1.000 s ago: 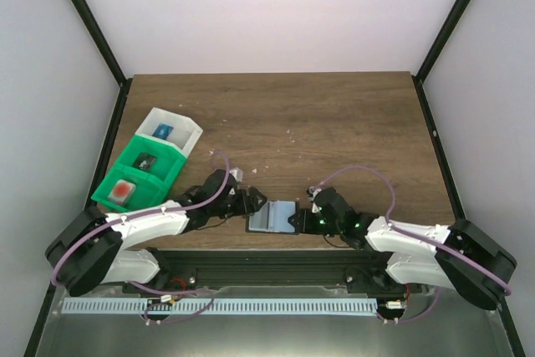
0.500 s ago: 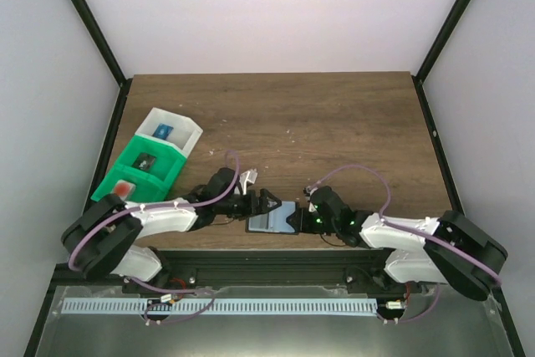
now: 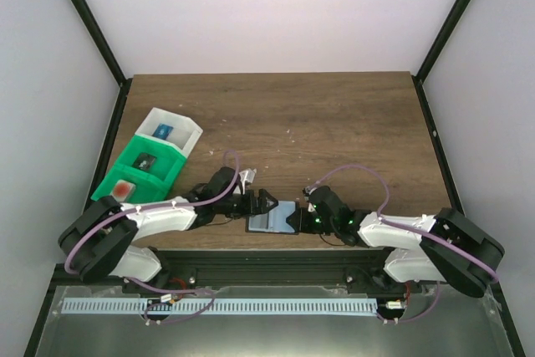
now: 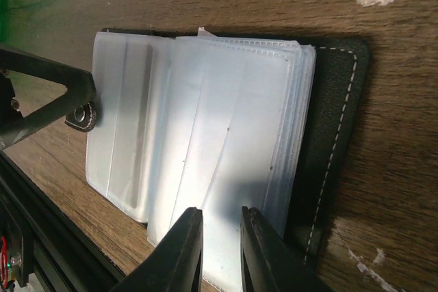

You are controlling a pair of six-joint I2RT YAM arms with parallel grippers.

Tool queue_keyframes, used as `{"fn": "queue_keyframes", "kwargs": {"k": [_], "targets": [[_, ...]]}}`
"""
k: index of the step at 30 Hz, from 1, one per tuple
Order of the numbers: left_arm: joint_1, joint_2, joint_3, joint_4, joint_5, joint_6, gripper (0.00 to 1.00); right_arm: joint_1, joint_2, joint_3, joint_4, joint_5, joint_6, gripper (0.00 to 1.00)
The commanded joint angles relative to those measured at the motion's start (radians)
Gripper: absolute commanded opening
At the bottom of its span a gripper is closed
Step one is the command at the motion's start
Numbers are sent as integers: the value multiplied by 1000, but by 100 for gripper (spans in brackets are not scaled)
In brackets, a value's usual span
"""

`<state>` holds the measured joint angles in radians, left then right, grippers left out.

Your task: Take the credit cards out of the card holder

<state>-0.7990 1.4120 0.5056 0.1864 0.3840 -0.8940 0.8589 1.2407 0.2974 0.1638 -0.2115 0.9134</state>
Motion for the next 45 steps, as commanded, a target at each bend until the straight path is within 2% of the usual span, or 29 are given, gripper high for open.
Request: {"fn": "queue_keyframes", "kwargs": {"k": [1,9,14,24,33,39,45], "targets": [[-3,-52,-37,-71,-82,29,100,-1,-3,-1,-4,23,0,18],[-3,-23,-57,-77,-104,16,100,-1,-20,23,3,-6,6,18],[-2,-61,-54,-123,-138,-2,100,4,-32,70,28,-40,22,18],[25,-106,-76,-108,-92,-69,100,46,131,192,95,-68,41,21],[74,-186,-127,-89,-50,-80,100,67,270,217,136,-81,41,20],[75,-205,-95,-107,-12,-84,100,70,305,204,154,-89,46,17],[55,-325,-81,-135,-5,-118,100,71,306,187,149,-70,47,15]]}}
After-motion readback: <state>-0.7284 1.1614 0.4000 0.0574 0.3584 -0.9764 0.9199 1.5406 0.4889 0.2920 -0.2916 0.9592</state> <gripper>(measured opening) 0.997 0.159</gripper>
